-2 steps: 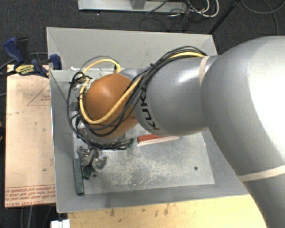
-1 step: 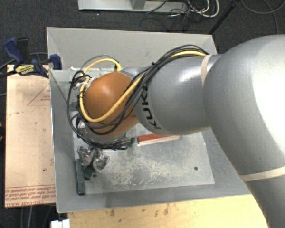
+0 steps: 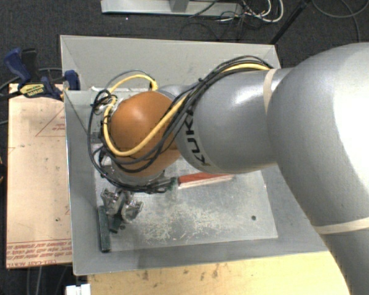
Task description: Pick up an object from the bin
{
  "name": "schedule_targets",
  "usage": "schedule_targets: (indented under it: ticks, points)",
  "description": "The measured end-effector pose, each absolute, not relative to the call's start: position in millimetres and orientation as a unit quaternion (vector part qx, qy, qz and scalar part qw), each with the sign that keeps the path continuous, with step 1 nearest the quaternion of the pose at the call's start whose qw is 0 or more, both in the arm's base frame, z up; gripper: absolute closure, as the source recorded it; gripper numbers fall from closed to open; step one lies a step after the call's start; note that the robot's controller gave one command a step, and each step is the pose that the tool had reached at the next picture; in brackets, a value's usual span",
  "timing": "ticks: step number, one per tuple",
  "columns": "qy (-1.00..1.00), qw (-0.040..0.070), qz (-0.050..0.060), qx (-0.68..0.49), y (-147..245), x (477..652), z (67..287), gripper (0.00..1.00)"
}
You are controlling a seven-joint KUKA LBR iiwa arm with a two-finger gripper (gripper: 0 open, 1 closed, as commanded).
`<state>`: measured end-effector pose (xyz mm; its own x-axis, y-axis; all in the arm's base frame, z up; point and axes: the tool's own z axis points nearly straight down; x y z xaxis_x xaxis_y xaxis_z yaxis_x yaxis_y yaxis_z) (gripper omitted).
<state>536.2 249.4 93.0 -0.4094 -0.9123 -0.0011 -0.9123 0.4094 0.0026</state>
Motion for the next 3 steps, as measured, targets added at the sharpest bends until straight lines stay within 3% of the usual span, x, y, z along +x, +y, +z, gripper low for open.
schedule_targets:
  ticks: [3]
  points:
    - [-0.840,-0.001,-0.001,0.543,250,536.6,141,1.00]
